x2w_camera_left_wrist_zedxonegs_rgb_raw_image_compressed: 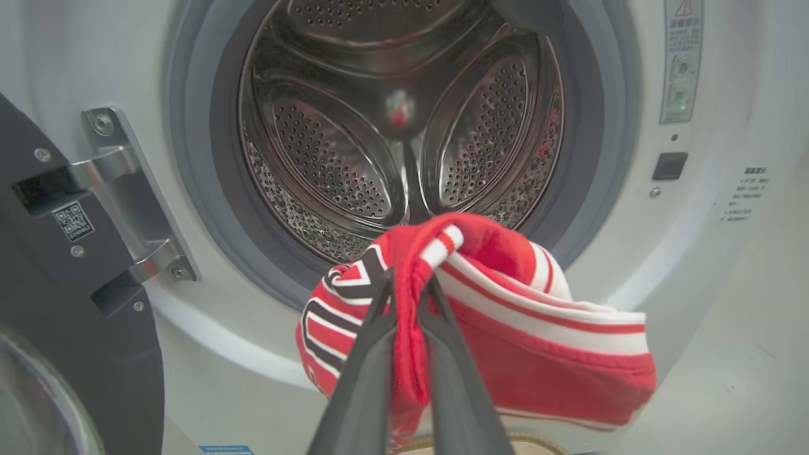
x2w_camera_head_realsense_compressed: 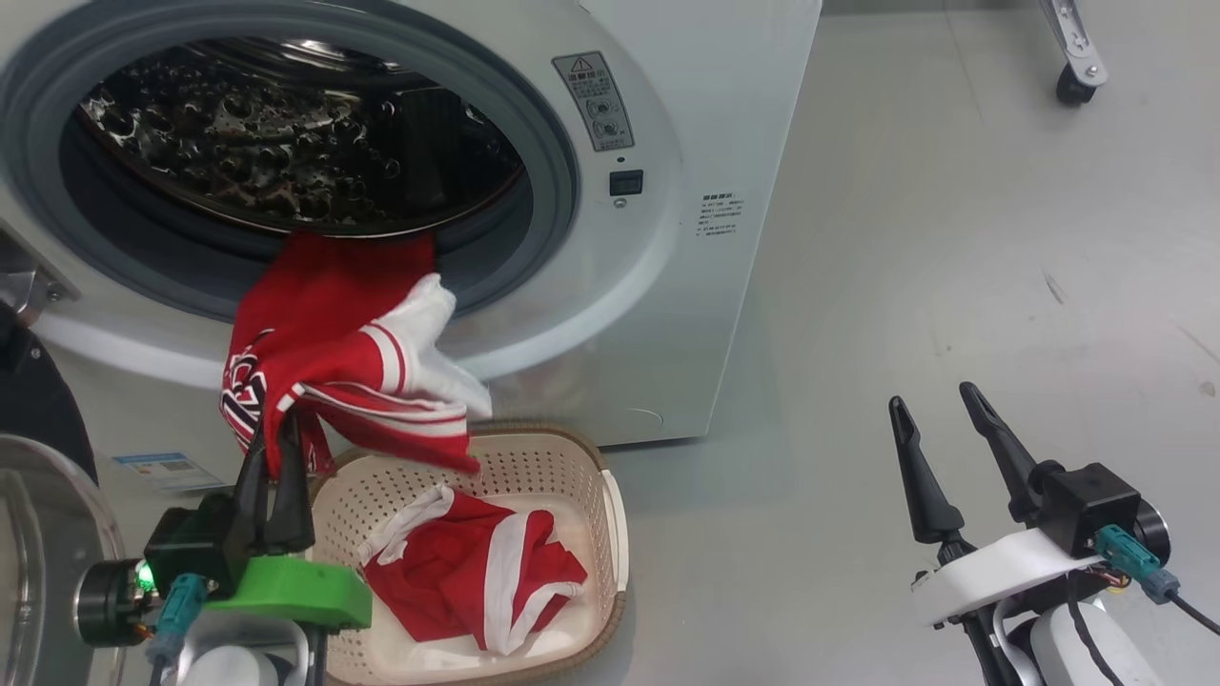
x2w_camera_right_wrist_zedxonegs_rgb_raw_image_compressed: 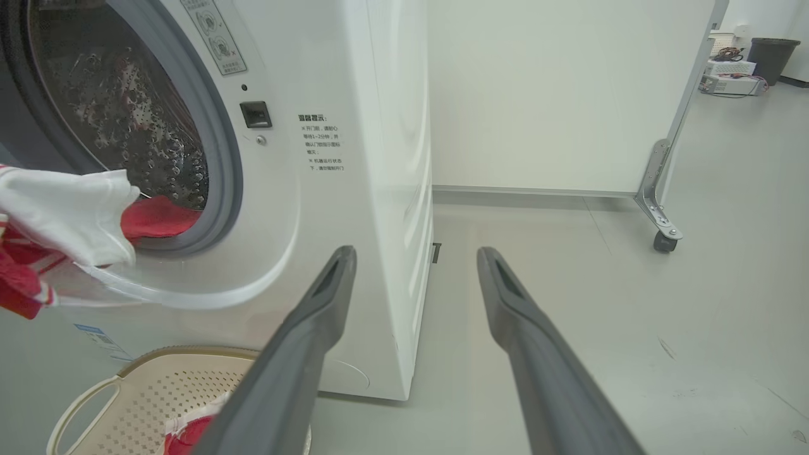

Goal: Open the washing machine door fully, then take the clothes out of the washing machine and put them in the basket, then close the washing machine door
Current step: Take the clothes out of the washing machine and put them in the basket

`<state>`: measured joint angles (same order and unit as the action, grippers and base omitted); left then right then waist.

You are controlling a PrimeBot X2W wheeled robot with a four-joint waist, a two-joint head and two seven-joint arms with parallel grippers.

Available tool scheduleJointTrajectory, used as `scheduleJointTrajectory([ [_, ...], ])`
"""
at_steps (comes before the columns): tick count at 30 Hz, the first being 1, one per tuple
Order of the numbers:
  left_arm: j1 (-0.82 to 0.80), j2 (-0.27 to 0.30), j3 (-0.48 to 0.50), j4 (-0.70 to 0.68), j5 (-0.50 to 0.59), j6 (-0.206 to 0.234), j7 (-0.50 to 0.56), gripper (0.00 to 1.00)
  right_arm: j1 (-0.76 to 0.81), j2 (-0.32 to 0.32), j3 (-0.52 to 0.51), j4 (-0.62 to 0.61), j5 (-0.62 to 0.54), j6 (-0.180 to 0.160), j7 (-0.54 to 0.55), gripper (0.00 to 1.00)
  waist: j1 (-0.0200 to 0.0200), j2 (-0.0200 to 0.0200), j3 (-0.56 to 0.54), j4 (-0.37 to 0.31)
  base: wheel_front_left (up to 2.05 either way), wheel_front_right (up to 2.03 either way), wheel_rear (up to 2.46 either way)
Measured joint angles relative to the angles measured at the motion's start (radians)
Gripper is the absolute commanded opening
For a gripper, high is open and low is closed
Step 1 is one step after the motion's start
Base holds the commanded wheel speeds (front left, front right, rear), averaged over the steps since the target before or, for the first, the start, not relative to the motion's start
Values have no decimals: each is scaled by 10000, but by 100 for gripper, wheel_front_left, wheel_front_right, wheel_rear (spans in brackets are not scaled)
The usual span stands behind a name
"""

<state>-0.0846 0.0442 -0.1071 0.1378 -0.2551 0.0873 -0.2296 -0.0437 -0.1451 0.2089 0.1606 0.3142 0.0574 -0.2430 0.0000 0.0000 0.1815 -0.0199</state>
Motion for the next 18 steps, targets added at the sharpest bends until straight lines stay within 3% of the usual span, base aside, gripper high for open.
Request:
scheduleJointTrajectory([
  [18, 909, 4, -880, 307, -382, -46, 851, 0, 127, 59, 215, -727, 0, -73, 230, 100, 0, 0, 233, -115, 0, 0, 0],
])
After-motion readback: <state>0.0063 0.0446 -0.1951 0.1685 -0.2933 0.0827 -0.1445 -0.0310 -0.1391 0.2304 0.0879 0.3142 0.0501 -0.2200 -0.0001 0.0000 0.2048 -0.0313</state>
